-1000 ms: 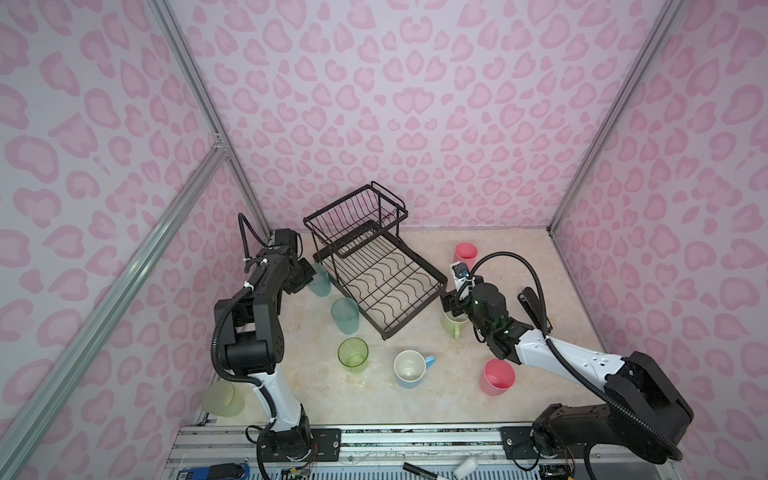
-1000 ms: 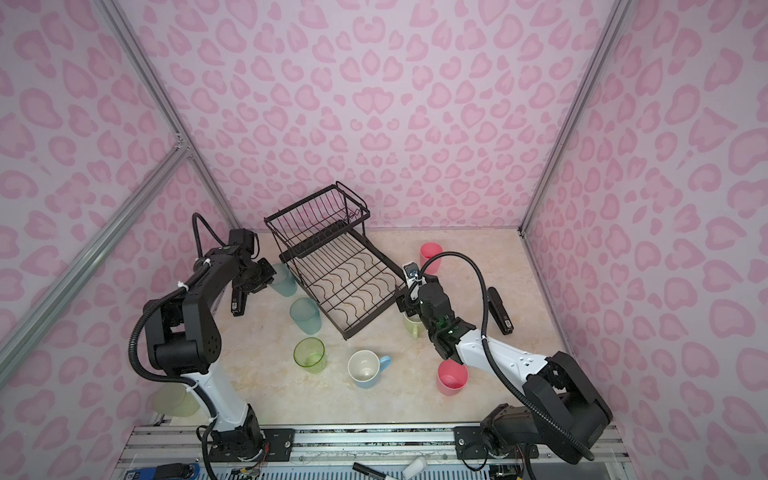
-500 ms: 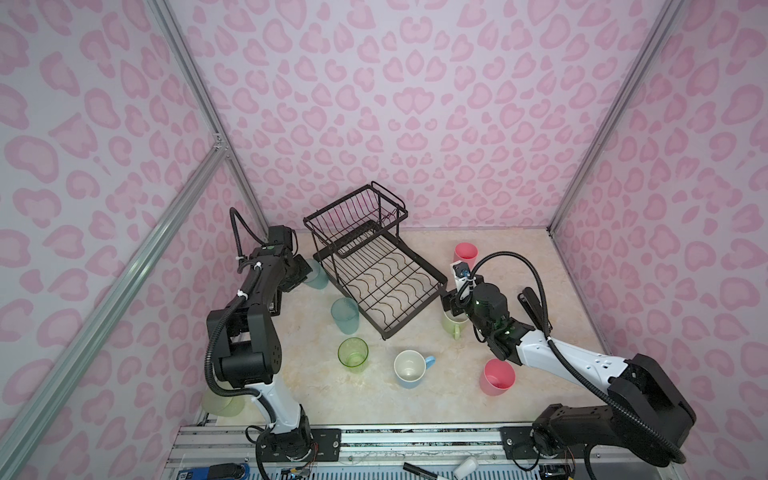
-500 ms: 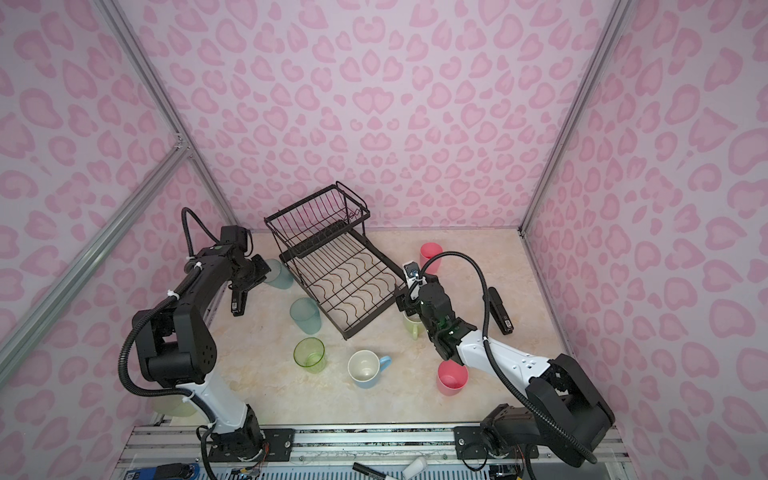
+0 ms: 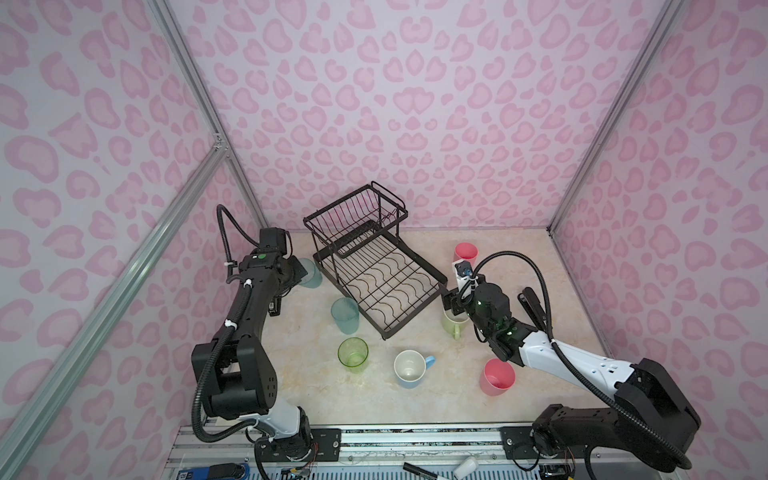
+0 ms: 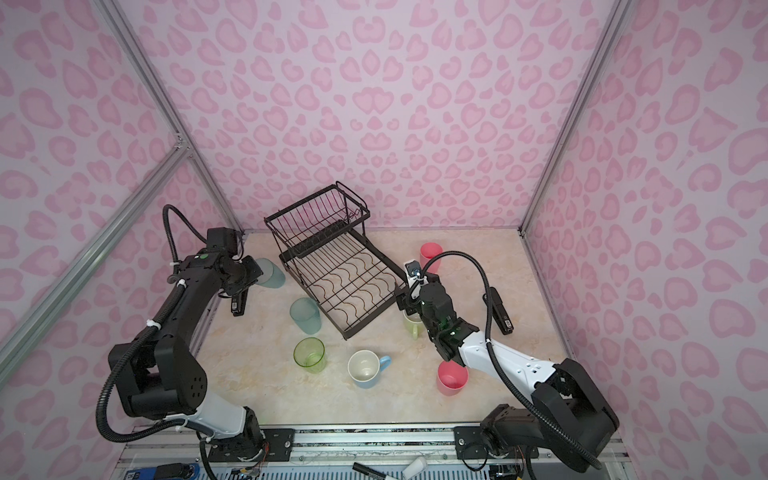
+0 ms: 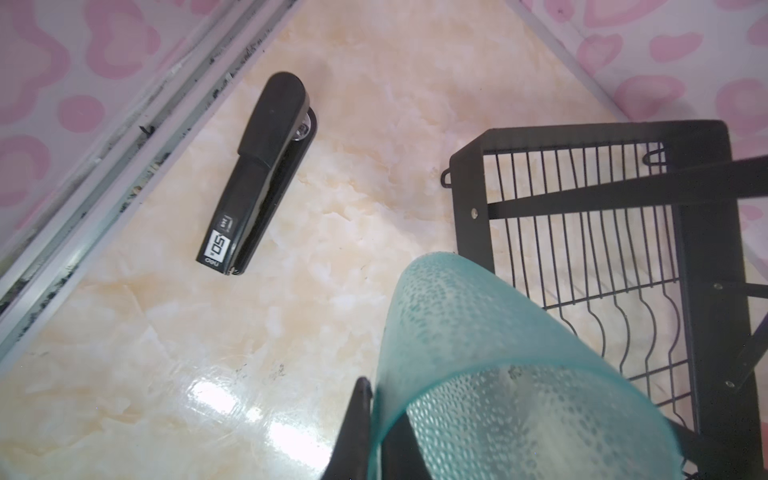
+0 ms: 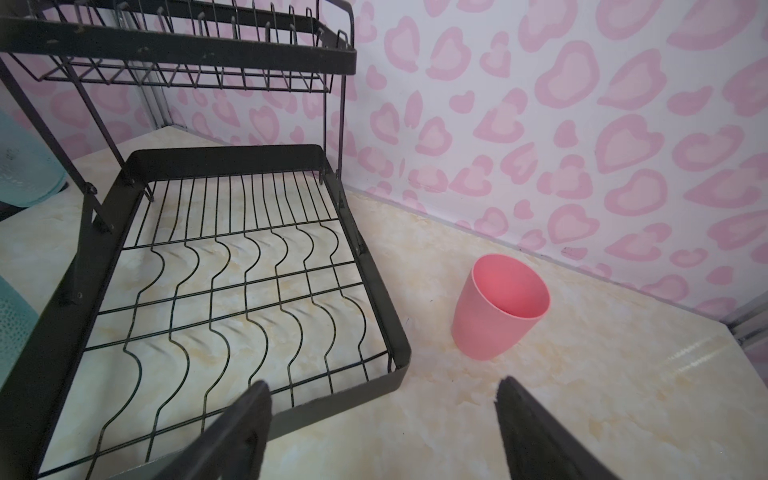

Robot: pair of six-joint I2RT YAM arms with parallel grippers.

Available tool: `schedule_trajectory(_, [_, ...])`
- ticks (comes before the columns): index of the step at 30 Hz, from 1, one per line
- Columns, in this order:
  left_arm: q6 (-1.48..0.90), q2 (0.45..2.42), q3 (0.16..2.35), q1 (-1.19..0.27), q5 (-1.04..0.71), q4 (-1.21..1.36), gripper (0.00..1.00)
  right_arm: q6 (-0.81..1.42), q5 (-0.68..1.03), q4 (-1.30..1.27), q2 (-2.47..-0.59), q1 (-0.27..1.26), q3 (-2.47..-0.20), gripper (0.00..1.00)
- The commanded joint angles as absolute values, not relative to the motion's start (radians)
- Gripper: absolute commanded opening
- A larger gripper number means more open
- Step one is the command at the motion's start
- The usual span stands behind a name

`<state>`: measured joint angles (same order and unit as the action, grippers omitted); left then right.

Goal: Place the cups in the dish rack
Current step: 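Lift the teal cup high with the left gripper while the right arm rises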

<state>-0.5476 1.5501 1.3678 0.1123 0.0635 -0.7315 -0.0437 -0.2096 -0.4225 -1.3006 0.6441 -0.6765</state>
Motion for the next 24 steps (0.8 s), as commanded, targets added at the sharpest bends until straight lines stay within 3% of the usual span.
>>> schedule_trajectory(1, [-0.531,1.491,1.378,0.113,0.134,-0.741,0.06,-0.03,-0.226,-0.422,-1.294,0.647,-0.673,0.84])
schedule_trajectory(10, [-0.532,1.383,1.492,0.113,0.2,-0.744,0.06,0.003,-0.249,-0.4,-1.299,0.648,-0.701,0.84])
schedule_trajectory(24, [-0.546,1.287,1.666,0.047,0.018,-0.617,0.05,0.076,-0.245,-0.315,-1.27,0.647,-0.794,0.84])
